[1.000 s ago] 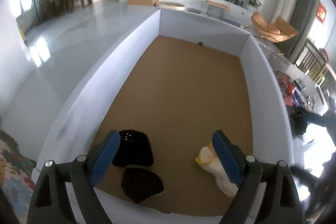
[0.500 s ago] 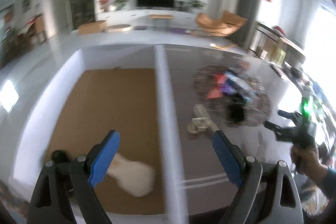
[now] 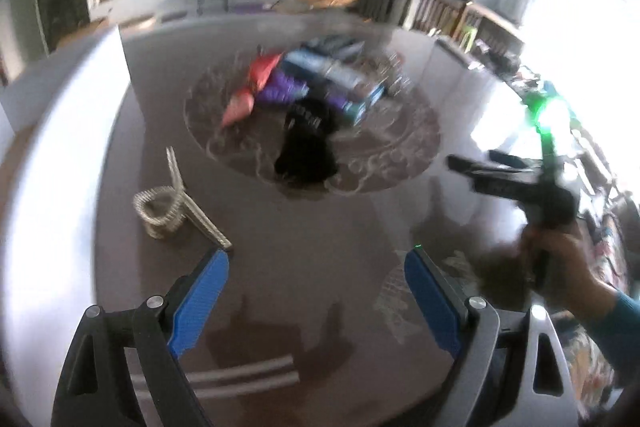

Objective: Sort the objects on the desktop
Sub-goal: 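Withdraw both tools from the bin back toward the table, then move the left tool down over the pearl hair clip, then grasp the pearl hair clip with the left tool while the right tool grasps a black velvet bag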

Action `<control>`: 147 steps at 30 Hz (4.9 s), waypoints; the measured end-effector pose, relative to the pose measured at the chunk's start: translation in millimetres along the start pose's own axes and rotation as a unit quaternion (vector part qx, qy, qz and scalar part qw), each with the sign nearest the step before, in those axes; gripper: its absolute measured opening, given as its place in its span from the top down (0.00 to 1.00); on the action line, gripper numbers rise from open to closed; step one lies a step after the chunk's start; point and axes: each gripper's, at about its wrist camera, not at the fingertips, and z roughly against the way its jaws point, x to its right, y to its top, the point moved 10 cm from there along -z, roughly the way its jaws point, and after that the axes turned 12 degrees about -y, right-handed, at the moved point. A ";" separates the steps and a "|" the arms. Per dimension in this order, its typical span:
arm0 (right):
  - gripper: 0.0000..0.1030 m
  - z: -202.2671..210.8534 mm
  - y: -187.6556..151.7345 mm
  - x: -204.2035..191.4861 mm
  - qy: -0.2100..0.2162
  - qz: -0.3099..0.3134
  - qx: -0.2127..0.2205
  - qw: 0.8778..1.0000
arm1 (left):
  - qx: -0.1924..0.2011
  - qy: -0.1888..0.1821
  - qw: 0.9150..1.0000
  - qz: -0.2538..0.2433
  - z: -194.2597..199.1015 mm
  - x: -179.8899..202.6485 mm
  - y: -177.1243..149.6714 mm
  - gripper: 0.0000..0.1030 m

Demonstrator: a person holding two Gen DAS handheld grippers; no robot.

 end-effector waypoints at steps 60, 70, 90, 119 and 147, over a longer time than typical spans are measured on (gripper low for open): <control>0.00 -9.4 -10.5 -3.3 -0.022 0.018 -0.017 0.999 | 0.090 0.024 0.995 0.042 -37.9 -46.0 11.7 0.00; 0.00 -9.6 -10.2 -2.7 -0.021 0.018 -0.017 0.999 | 0.187 0.025 0.982 0.005 2.9 -34.5 15.5 0.00; 0.00 -8.5 -11.2 -4.0 -0.021 0.019 -0.016 0.999 | 0.065 0.139 0.980 0.129 -44.3 -125.3 28.5 0.00; 0.00 -8.4 -11.5 -4.2 -0.021 0.019 -0.016 0.999 | 0.041 0.171 0.978 0.109 -51.5 -120.3 26.4 0.00; 0.00 37.2 -7.6 -76.1 0.236 -0.038 -0.036 0.970 | 0.039 0.107 0.993 0.018 -55.2 -87.2 29.7 0.31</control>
